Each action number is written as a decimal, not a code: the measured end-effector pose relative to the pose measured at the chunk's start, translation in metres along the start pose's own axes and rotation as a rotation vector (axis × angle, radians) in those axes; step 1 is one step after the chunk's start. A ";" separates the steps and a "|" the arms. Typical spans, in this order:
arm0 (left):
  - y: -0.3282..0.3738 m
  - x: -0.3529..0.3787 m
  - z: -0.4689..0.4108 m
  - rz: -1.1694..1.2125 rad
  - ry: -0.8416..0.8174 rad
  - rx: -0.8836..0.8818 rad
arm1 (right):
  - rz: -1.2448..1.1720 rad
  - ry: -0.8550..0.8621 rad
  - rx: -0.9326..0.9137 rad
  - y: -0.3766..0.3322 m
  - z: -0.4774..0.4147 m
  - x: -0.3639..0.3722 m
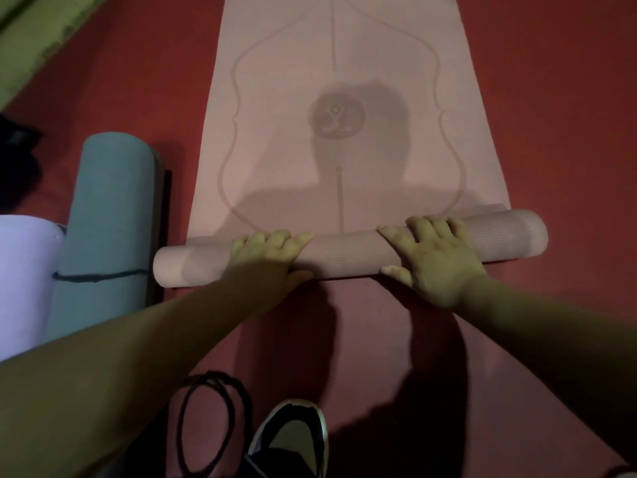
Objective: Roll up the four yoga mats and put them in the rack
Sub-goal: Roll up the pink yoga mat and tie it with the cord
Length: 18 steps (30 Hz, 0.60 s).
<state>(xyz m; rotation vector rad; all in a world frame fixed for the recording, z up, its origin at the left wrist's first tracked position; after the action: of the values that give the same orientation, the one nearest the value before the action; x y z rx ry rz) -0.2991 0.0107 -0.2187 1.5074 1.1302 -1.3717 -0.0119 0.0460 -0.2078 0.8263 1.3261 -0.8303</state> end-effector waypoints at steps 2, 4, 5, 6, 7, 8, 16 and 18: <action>-0.002 -0.001 -0.003 0.009 -0.019 -0.007 | -0.012 -0.032 0.006 0.000 -0.005 -0.002; 0.001 -0.003 -0.004 0.007 -0.003 -0.020 | -0.025 -0.084 0.021 0.003 -0.010 -0.005; 0.004 -0.005 -0.002 -0.013 0.017 -0.024 | -0.024 -0.110 0.026 0.004 -0.012 -0.007; 0.007 -0.006 0.001 -0.044 0.040 -0.022 | -0.023 -0.126 0.029 0.005 -0.014 -0.008; 0.011 -0.005 0.004 -0.076 0.056 -0.019 | -0.021 -0.134 0.029 0.005 -0.016 -0.008; 0.015 -0.003 0.006 -0.097 0.067 -0.018 | -0.019 -0.140 0.025 0.005 -0.017 -0.008; -0.002 0.001 -0.015 0.016 -0.058 -0.016 | -0.011 0.030 0.048 0.001 -0.009 -0.001; -0.004 0.001 -0.019 0.031 -0.110 -0.028 | -0.013 0.029 0.055 0.000 -0.010 0.000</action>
<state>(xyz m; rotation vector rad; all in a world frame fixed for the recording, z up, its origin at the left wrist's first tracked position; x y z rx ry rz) -0.2976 0.0305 -0.2179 1.4064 1.0498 -1.3944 -0.0166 0.0549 -0.2083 0.8768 1.3402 -0.8708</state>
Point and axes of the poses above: each hand's wrist, its own z-axis away from the middle knuckle, its own x-axis out of the palm, y = z × x, the point moved 4 cm from there along -z, towards the middle knuckle, and after that the axes turned 11 degrees about y, right-handed, at the moved point
